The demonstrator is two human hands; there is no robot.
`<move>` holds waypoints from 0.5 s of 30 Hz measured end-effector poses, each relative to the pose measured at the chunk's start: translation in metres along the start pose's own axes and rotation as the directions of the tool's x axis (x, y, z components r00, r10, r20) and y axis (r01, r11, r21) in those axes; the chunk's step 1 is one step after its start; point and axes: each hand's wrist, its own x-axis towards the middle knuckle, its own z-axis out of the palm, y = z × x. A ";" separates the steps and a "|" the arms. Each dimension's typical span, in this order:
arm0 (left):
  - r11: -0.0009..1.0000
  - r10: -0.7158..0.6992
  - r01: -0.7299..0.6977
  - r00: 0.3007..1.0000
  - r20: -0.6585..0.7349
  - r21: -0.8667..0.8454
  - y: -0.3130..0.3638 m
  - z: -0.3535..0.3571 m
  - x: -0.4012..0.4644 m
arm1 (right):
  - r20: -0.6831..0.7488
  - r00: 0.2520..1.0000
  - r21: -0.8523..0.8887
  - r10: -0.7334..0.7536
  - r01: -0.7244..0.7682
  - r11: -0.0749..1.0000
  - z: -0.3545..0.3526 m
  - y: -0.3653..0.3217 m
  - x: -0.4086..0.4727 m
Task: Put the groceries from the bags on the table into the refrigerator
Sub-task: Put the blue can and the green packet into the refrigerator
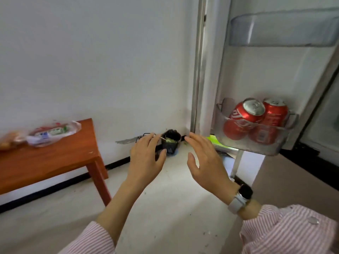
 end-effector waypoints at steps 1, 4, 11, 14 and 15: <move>0.999 -0.042 0.041 0.999 0.018 0.025 -0.026 -0.007 -0.007 | 0.058 0.998 0.004 0.011 -0.011 1.000 0.023 -0.011 0.005; 0.987 -0.125 0.123 0.992 0.009 0.102 -0.109 -0.038 -0.029 | 0.206 0.978 0.036 0.018 -0.026 0.999 0.097 -0.055 0.025; 0.893 -0.399 0.401 0.915 -0.054 0.204 -0.308 -0.127 -0.074 | 0.446 0.889 0.233 -0.101 -0.007 0.972 0.266 -0.187 0.079; 0.854 -0.478 0.479 0.876 -0.061 0.202 -0.367 -0.152 -0.087 | 0.501 0.853 0.279 -0.144 -0.002 0.960 0.322 -0.230 0.099; 0.844 -0.499 0.500 0.865 -0.060 0.191 -0.385 -0.158 -0.090 | 0.522 0.839 0.289 -0.154 -0.005 0.957 0.340 -0.240 0.105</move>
